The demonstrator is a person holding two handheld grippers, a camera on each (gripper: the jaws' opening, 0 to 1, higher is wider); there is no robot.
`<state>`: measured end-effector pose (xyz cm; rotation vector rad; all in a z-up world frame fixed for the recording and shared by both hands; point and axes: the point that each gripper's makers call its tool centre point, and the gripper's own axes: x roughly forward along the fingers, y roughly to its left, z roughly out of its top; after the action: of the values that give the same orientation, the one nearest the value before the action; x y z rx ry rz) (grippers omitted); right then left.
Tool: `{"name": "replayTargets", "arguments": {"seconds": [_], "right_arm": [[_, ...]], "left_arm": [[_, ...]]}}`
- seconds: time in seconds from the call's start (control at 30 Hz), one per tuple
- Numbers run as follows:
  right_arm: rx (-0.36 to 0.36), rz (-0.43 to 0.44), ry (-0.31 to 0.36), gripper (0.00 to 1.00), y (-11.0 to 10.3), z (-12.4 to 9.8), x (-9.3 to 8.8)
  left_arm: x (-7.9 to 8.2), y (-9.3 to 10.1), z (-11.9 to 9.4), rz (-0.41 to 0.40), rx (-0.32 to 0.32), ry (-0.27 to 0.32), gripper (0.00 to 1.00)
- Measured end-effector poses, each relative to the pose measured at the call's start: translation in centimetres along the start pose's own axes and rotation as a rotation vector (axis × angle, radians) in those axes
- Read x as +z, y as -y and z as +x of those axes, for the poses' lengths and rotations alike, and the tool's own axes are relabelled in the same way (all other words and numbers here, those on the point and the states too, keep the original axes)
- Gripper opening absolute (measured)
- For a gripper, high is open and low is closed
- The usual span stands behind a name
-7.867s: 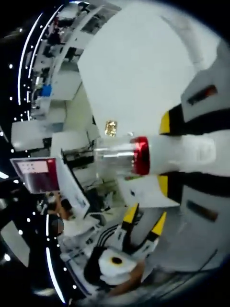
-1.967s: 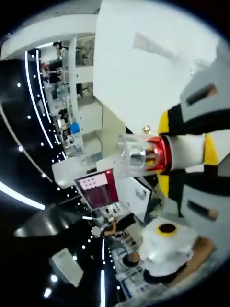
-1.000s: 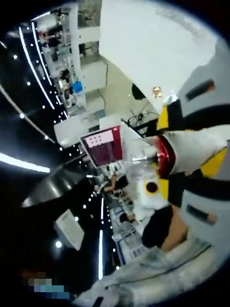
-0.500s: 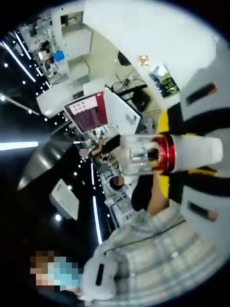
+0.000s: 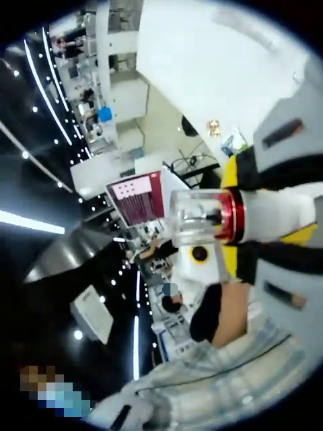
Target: Arrange the skincare products in the storage area until every visible bottle or jar stands upright without overlapping.
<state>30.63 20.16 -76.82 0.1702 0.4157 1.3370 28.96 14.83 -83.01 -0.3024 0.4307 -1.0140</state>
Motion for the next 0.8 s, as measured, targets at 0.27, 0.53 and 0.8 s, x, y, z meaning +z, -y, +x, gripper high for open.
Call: {"name": "replayTargets", "arguments": {"seconds": [0.27, 0.53, 0.8], "right_arm": [[-0.267, -0.096, 0.019, 0.26, 2.5, 0.1, 0.2], [-0.344, -0.044, 0.069, 0.26, 2.3, 0.7, 0.3], [-0.36, -0.054, 0.075, 0.27, 1.8, 0.9, 0.2]], "left_arm": [[0.1, -3.1, 0.7, 0.04, 0.29, 0.003, 0.45], [-0.7, -4.3, 2.0, 0.099, 0.427, -0.046, 0.43], [-0.3, -4.6, 0.9, 0.149, 0.423, -0.027, 0.33]]}}
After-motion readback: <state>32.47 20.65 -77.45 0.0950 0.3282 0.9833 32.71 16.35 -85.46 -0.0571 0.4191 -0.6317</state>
